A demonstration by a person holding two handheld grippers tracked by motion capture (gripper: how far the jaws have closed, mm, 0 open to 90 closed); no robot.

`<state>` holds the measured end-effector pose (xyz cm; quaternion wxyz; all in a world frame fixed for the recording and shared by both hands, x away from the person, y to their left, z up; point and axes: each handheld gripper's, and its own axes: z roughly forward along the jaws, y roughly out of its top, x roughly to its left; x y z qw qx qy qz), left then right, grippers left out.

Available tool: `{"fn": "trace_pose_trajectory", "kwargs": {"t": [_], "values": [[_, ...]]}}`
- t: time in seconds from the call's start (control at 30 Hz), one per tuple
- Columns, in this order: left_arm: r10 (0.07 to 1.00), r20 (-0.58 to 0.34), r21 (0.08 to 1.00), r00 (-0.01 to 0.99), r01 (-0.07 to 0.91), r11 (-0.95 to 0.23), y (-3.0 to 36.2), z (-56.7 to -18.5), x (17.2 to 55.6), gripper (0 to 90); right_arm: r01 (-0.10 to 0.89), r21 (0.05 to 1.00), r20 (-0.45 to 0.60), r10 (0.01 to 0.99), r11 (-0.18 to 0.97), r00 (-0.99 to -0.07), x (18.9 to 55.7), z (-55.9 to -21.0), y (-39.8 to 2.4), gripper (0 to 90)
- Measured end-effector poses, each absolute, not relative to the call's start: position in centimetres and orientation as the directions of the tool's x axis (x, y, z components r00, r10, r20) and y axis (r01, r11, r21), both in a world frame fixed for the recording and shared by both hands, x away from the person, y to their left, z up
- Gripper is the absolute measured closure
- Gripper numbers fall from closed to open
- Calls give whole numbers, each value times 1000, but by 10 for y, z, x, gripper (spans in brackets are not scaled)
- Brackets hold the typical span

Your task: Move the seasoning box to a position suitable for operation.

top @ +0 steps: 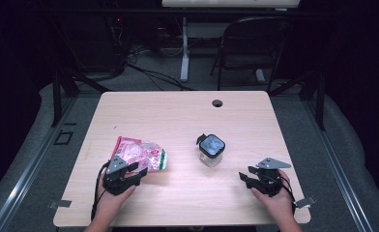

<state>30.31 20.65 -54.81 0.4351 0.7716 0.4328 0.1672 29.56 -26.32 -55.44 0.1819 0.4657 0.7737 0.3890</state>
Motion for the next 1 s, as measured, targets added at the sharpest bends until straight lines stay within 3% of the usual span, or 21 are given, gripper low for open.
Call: {"fn": "trace_pose_trajectory", "kwargs": {"t": [0.37, 0.57, 1.0], "values": [[780, -191, 810, 596, 544, -218, 192, -525, 309, 559, 587, 762, 83, 858, 273, -508, 304, -527, -261, 687], [783, -164, 793, 600, 553, -257, 169, -514, 323, 586, 622, 737, 124, 852, 264, -508, 322, -525, -255, 747], [762, -113, 765, 638, 545, -343, 100, -512, 363, 629, 626, 729, 118, 850, 276, -513, 367, -523, -236, 722]]}}
